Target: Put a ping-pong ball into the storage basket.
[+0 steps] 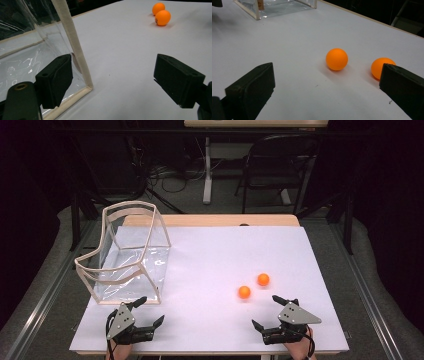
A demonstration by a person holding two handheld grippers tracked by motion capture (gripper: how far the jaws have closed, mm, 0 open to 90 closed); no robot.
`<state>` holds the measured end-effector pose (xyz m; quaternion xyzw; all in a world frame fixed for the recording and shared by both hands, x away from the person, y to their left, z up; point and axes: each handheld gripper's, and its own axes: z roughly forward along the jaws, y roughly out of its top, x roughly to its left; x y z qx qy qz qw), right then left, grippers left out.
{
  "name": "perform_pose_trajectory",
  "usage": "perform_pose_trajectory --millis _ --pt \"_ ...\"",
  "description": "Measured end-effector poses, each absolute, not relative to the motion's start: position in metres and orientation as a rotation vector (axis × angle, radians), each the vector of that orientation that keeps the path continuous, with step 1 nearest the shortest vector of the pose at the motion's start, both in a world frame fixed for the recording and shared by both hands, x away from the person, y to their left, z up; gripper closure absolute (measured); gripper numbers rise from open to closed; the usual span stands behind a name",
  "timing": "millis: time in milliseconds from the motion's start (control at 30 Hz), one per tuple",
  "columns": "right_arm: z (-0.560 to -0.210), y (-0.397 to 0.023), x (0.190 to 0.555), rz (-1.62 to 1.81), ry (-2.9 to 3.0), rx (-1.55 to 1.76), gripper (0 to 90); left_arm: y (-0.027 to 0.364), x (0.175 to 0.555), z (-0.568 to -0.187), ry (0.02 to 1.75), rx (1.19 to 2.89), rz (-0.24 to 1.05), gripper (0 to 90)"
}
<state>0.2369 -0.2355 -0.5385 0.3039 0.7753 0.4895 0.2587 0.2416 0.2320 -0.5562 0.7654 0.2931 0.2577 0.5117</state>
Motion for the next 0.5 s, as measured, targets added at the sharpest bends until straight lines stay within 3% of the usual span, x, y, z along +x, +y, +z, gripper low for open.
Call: perform_pose_trajectory --millis 500 --pt "-0.5366 -0.2319 0.2389 1.320 2.118 0.827 0.0 0.2314 0.2426 -0.5549 0.709 1.840 0.624 15.7"
